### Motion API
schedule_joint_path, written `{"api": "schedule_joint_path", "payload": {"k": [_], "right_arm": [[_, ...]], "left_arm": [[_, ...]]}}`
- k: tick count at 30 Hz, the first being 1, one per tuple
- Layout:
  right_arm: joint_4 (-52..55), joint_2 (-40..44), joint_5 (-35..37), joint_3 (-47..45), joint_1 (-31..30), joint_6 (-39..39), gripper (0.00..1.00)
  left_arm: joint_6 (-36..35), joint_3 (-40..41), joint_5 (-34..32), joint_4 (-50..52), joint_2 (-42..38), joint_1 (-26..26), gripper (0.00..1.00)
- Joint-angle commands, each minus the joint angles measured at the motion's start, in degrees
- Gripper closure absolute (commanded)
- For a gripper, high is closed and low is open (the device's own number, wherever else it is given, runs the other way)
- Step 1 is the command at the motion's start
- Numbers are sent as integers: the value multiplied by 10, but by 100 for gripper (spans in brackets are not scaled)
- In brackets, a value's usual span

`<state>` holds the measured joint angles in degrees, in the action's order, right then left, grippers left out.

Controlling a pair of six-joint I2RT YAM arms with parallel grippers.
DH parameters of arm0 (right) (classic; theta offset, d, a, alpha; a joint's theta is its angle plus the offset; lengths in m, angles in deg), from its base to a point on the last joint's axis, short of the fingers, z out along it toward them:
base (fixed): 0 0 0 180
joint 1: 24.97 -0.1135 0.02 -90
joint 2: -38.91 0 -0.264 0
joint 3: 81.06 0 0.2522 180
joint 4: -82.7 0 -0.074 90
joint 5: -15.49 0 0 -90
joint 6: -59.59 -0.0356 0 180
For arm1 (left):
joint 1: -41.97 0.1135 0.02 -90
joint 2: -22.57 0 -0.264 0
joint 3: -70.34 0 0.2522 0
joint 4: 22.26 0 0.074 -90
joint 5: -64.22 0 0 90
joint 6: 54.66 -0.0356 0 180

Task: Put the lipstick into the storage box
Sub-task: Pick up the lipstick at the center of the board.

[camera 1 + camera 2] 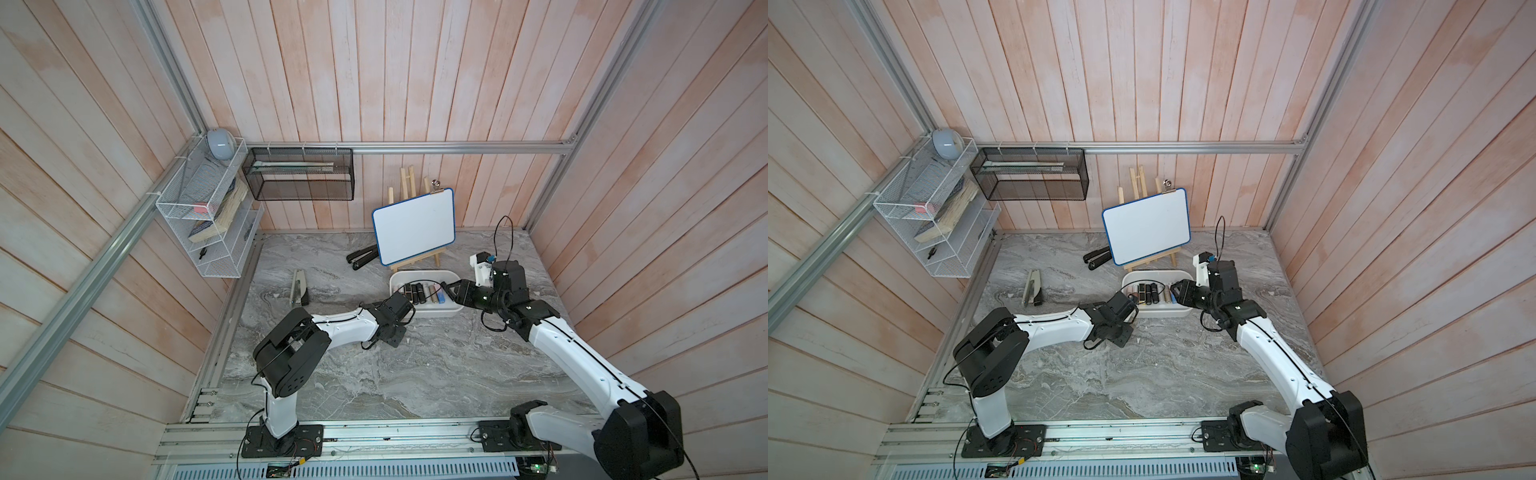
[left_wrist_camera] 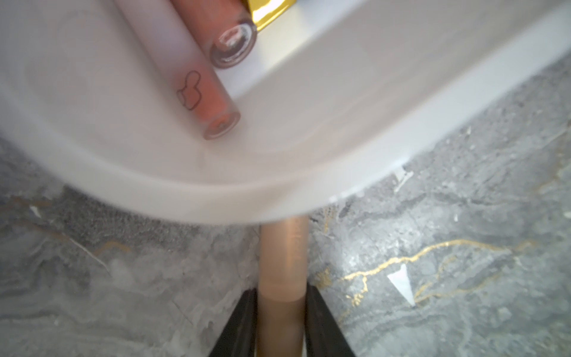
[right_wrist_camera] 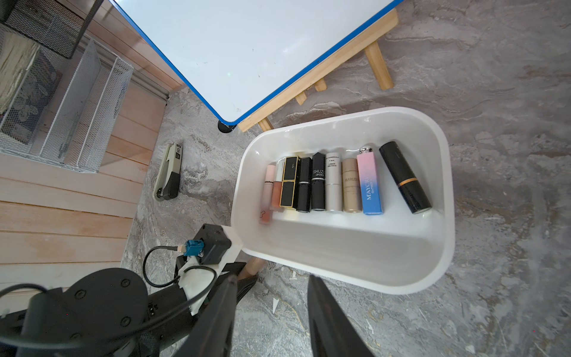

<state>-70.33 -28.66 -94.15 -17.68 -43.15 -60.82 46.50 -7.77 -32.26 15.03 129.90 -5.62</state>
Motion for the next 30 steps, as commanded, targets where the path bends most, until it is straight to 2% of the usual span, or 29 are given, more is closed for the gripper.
{"api": "schedule_joint_path", "payload": {"k": [1,12,19,26,30], "right_arm": [[-14,9,-13,0,3,-3,58],[-41,3,-38,-7,3,-27,58],[-118,-16,-102,-34,2,-81,57],[-160,-51,-140,-21,-34,-105,55],[-208,-75,-175,-20,-57,-133,55]], "left_arm": [[-2,8,11,25,25,-5,78],[21,62,42,0,-55,-4,82],[46,110,89,-16,-142,27,82],[71,153,195,-46,-240,97,82],[92,169,293,-79,-300,151,82]]}}
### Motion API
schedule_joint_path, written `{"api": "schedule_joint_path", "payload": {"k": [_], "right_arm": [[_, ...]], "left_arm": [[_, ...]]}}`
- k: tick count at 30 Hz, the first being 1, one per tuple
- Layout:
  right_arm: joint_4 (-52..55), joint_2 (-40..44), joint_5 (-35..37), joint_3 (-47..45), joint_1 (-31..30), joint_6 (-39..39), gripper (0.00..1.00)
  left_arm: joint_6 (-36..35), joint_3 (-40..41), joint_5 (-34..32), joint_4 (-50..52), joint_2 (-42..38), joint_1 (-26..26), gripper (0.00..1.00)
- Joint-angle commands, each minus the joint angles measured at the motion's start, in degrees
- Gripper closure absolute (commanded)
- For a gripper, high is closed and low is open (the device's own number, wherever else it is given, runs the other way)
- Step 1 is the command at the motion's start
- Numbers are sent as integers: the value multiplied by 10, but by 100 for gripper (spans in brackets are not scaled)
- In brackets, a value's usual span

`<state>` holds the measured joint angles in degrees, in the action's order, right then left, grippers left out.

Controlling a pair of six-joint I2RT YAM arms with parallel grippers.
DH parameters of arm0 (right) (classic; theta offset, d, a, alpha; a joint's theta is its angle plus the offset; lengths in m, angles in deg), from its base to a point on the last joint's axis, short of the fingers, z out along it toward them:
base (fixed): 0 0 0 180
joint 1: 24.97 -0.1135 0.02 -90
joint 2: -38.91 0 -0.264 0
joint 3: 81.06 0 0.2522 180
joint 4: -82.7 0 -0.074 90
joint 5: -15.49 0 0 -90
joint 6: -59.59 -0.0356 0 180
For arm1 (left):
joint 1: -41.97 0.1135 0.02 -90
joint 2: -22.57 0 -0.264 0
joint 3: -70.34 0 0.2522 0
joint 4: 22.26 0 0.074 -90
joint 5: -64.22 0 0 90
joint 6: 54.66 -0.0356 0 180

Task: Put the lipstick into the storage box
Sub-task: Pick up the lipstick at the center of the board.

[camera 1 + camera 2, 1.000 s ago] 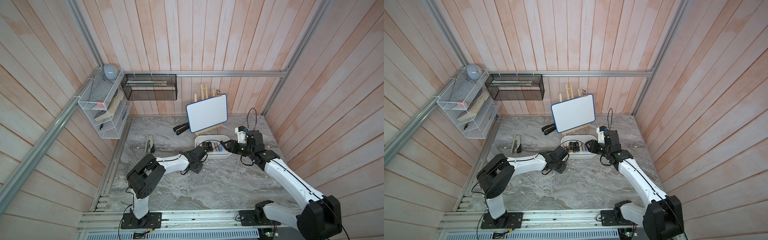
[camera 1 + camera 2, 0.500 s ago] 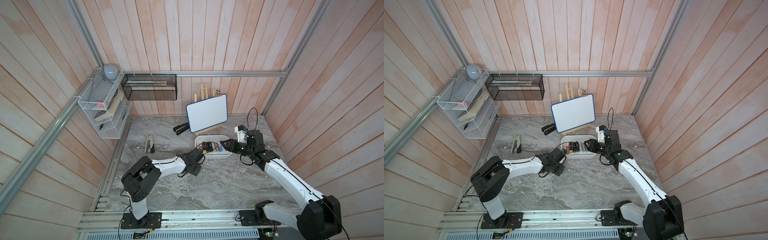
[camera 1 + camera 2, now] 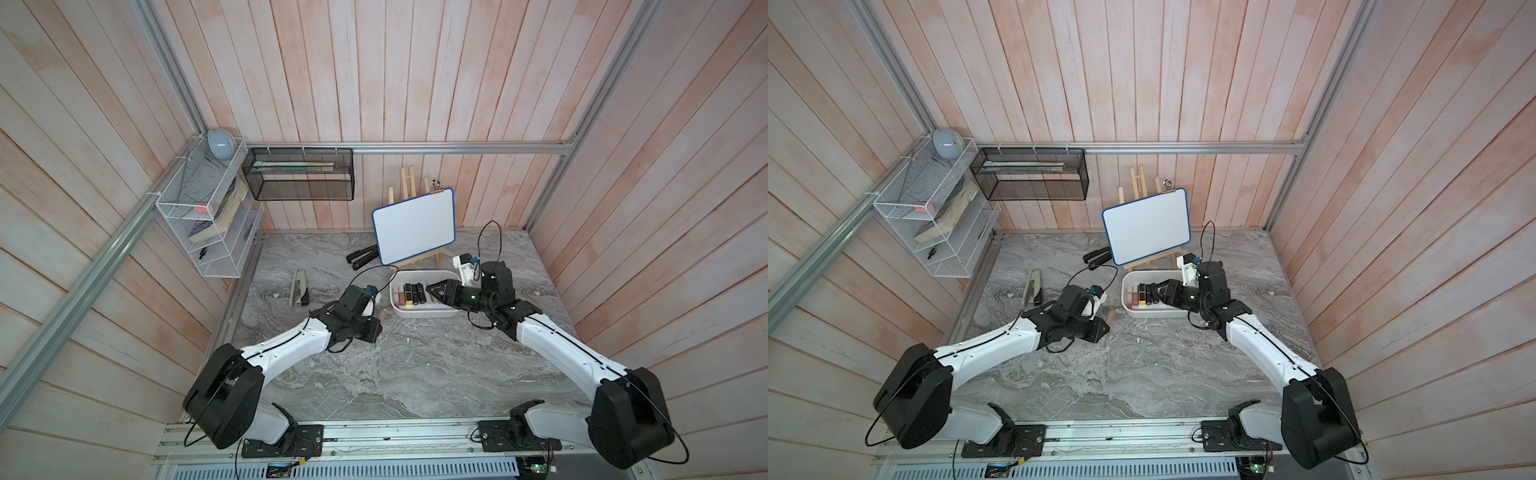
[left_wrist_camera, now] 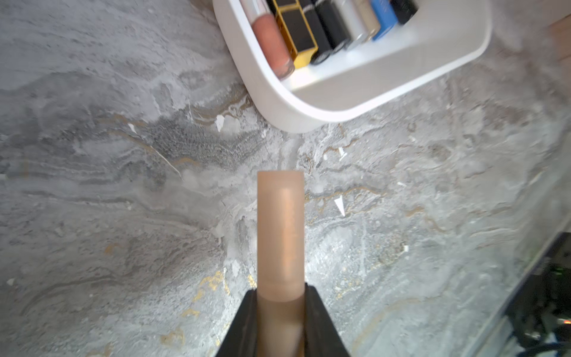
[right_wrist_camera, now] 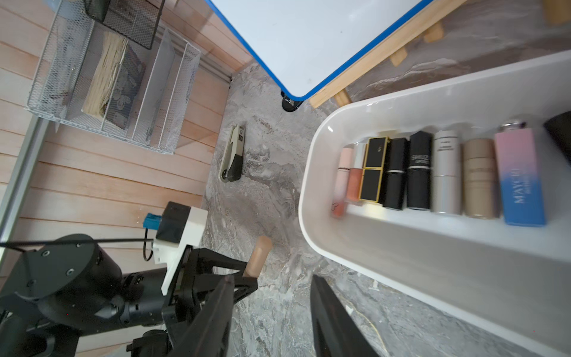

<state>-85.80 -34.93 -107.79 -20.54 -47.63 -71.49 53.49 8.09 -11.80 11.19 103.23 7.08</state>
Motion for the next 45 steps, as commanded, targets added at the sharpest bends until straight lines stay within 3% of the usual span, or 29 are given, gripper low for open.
{"api": "schedule_joint_path", "payload": {"k": [1,7,15,32,45], "right_arm": [[-70,-17,-50,9,-18,-34,54],[-172,-36,-100,20,-58,-74,50],[-248,-48,-123,48,-99,-100,47],[-262,-73,-127,83,-136,-102,48],[-267,-80,-128,83,-150,-104,64]], "left_arm": [[26,14,114,-51,-47,34,81],[92,38,253,-151,-119,79,80],[193,64,354,-300,-146,101,79],[232,77,376,-365,-152,101,79],[233,81,373,-368,-154,101,78]]}}
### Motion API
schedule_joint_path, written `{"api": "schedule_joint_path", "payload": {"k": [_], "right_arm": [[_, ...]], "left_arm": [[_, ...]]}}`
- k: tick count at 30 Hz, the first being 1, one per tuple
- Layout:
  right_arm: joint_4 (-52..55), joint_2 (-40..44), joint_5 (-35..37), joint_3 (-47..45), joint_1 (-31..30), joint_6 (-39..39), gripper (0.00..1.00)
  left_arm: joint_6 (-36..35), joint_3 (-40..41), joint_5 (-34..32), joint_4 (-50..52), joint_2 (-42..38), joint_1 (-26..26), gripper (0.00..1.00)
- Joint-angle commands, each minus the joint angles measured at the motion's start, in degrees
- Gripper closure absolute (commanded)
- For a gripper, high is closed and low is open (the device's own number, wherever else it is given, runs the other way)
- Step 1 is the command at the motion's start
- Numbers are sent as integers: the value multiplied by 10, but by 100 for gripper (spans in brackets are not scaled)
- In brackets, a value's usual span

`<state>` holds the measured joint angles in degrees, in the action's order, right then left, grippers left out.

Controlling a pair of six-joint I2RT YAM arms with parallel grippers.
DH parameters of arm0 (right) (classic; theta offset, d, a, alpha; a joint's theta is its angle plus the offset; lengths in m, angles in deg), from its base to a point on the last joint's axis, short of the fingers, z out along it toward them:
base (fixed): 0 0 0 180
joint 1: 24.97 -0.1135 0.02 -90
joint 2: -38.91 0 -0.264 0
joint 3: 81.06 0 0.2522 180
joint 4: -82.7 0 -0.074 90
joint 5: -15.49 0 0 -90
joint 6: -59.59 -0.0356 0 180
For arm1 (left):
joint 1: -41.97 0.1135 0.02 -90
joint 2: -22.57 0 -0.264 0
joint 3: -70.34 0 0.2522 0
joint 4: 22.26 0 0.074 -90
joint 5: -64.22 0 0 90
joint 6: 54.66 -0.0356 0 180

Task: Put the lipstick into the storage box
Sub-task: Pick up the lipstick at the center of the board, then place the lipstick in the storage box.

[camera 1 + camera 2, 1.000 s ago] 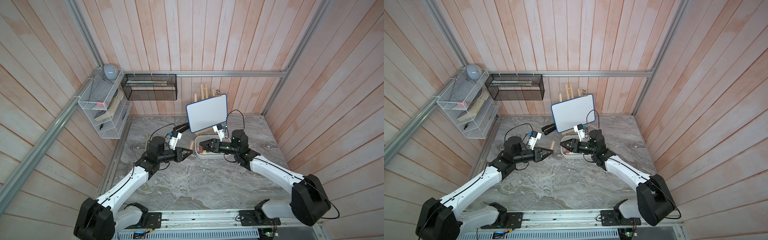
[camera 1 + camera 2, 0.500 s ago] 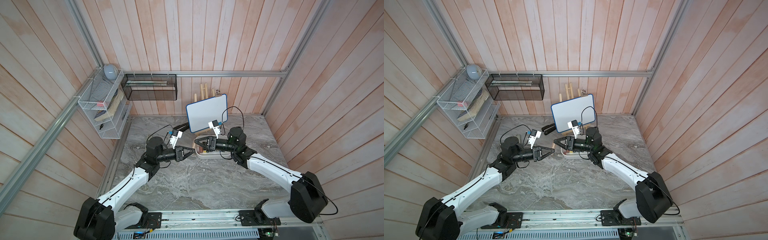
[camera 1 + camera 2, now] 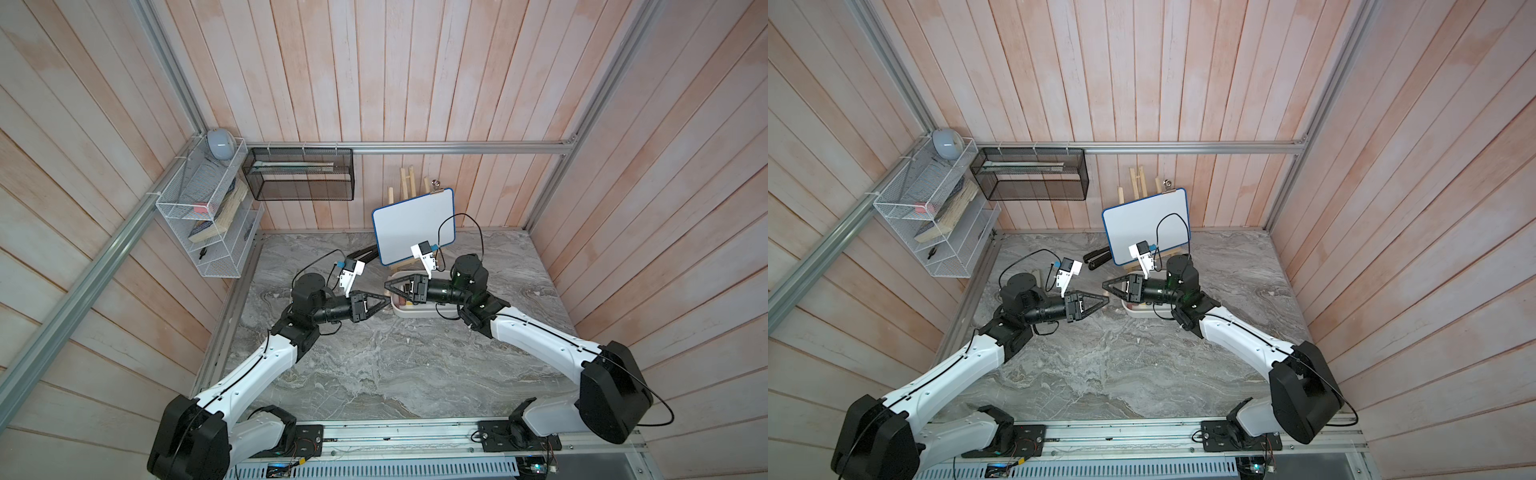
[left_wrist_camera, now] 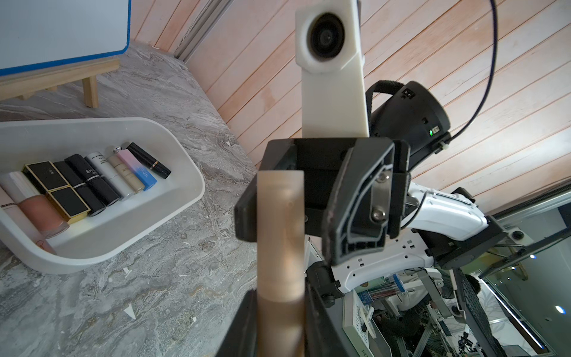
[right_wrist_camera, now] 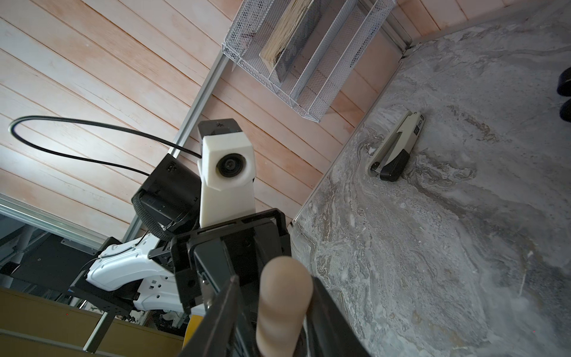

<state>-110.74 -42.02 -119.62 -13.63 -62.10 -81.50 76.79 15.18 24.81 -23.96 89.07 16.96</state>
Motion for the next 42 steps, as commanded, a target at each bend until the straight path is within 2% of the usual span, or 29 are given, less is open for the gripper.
{"api": "schedule_joint_path", "payload": {"k": [1,6,14,15,18,19,25,26,27,33,34,37,42], "right_arm": [[-19,-10,-10,14,-6,-4,66],[-22,-12,-11,14,-10,-5,76],[-29,-19,-17,12,-13,-8,87],[-30,-19,-17,12,-13,-9,87],[-29,-17,-14,10,-13,-9,87],[-24,-16,-11,11,-13,-5,87],[73,-2,23,34,-2,51,87],[100,1,36,40,1,63,87],[131,3,55,45,7,79,87],[325,1,200,90,53,128,87],[347,-2,221,96,57,139,87],[423,-15,311,129,60,194,86],[512,-58,461,178,59,274,85]], "left_arm": [[0,10,7,-17,-13,4,79],[-1,7,6,-16,-14,3,78],[-6,9,-1,-10,-12,3,78],[-6,9,-2,-10,-12,4,74],[-7,7,-6,-4,-12,4,47],[-8,7,-8,-2,-13,5,41],[-9,14,-20,10,-38,27,25],[-8,18,-25,12,-45,33,17],[-8,22,-32,11,-56,40,15],[-60,16,-117,103,-95,48,13],[-69,14,-125,118,-95,48,1],[-87,14,-149,151,-95,48,0],[-94,36,-156,144,-111,48,0]]}}
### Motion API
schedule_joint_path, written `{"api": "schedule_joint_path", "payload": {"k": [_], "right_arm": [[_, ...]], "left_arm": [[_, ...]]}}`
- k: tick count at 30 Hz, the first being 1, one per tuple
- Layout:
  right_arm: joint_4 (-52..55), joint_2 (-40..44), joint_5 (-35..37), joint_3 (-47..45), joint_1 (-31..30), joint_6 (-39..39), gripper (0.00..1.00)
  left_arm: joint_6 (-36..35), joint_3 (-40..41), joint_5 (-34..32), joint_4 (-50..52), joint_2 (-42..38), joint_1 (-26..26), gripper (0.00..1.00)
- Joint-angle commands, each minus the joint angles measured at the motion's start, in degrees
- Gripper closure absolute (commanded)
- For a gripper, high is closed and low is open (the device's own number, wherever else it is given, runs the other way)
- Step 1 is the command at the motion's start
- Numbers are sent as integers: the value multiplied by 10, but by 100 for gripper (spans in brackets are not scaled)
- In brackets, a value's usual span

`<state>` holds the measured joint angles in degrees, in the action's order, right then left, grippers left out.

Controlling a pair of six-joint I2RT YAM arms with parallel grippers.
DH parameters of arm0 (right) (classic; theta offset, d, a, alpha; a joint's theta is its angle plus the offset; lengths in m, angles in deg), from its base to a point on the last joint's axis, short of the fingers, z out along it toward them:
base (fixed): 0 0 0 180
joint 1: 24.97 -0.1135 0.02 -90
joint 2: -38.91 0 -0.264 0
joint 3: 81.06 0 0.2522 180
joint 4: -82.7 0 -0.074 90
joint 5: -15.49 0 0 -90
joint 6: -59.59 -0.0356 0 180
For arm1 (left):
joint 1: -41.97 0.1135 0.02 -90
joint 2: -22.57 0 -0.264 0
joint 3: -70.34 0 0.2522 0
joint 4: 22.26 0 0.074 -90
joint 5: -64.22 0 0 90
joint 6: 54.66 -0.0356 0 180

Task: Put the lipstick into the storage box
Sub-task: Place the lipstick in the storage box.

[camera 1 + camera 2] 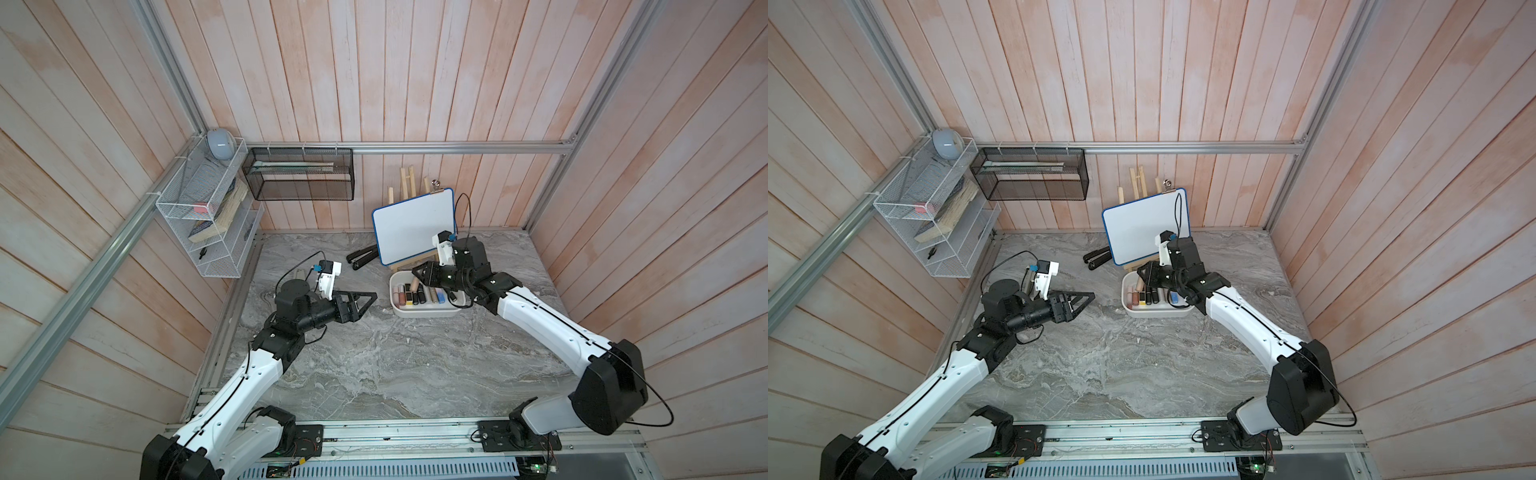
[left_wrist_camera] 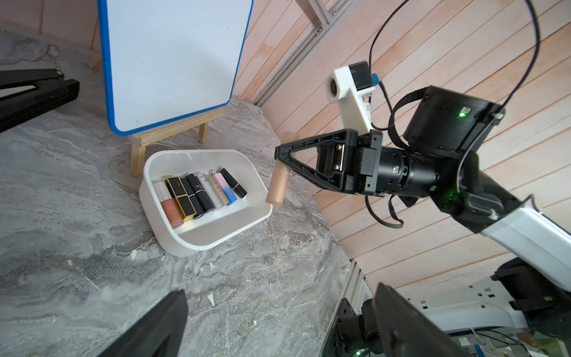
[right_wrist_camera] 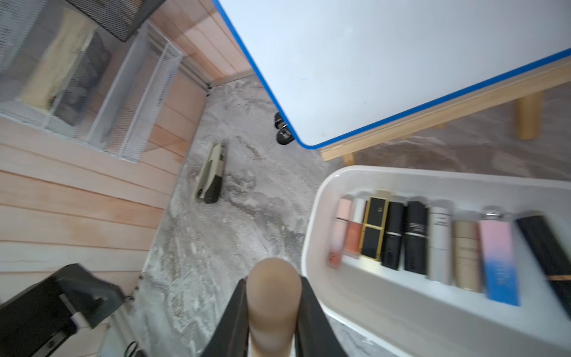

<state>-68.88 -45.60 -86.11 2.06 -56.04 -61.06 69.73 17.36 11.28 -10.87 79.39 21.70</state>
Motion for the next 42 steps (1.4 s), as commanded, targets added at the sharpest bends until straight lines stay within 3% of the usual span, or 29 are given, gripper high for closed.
{"api": "schedule_joint_path", "payload": {"k": [1,8,15,27,42], "right_arm": [[99,-30,149,23,-1,80,85],[123,-106,251,57,5,138,85],[127,-178,301,78,18,172,85],[114,-248,377,91,25,210,85],[99,-286,366,105,33,214,79]], "left_arm": [[-25,18,-23,12,-16,1,0],[-31,48,-40,16,-8,-15,0],[-39,54,-62,14,7,-53,0],[-42,49,-58,7,23,-57,0],[-46,48,-63,20,21,-57,0]]}}
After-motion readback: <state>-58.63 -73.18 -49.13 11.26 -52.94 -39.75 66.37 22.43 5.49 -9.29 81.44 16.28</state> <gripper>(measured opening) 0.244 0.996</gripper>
